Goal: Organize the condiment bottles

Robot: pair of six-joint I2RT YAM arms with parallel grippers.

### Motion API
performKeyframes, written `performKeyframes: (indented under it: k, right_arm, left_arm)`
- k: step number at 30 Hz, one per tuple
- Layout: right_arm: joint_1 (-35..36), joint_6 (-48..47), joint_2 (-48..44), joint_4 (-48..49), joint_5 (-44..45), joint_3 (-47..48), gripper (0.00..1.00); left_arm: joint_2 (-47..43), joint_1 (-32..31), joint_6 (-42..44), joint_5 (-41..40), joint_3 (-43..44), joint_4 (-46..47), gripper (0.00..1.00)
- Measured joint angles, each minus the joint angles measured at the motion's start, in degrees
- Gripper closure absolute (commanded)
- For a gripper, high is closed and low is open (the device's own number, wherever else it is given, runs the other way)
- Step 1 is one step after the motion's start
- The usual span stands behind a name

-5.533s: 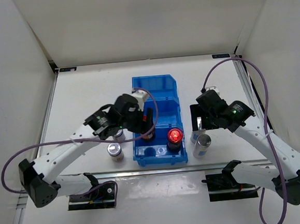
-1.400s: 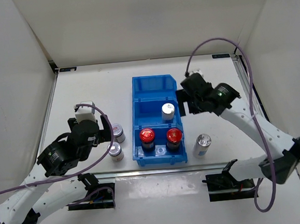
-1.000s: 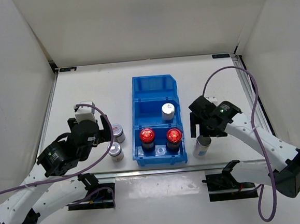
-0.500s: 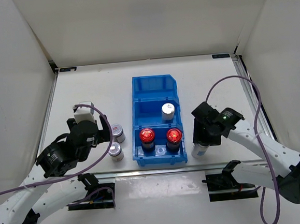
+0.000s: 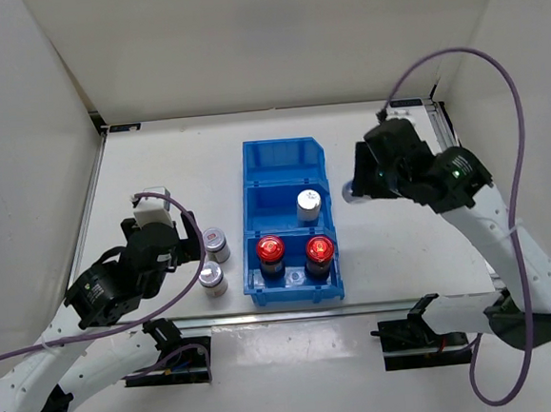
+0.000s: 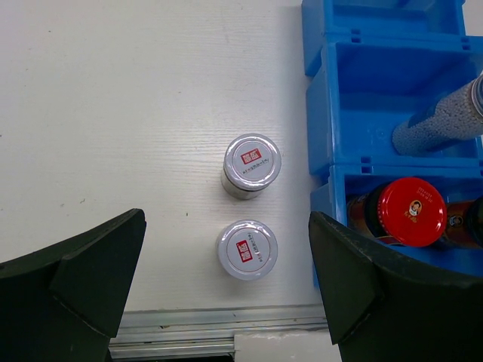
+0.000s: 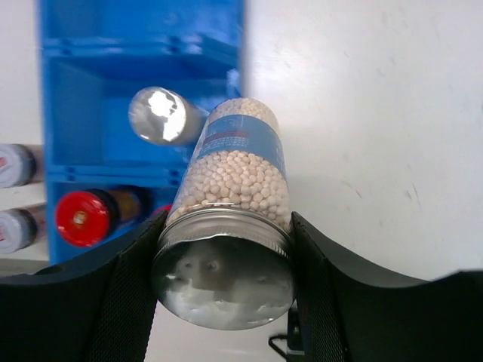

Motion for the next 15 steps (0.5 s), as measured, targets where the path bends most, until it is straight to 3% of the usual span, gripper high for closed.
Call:
performKeyframes:
  k: [9, 15]
  right_arm:
    - [8.4, -12.0, 23.6, 6.1, -5.2, 20.9, 1.00]
    - [10.9, -16.0, 36.0, 7.4, -7.7, 25.3, 1.00]
  left_arm:
    - [0.1, 0.0, 0.0, -0.2, 0.0, 0.0, 0.00]
    - [0.1, 0.0, 0.0, -0.2, 0.0, 0.0, 0.00]
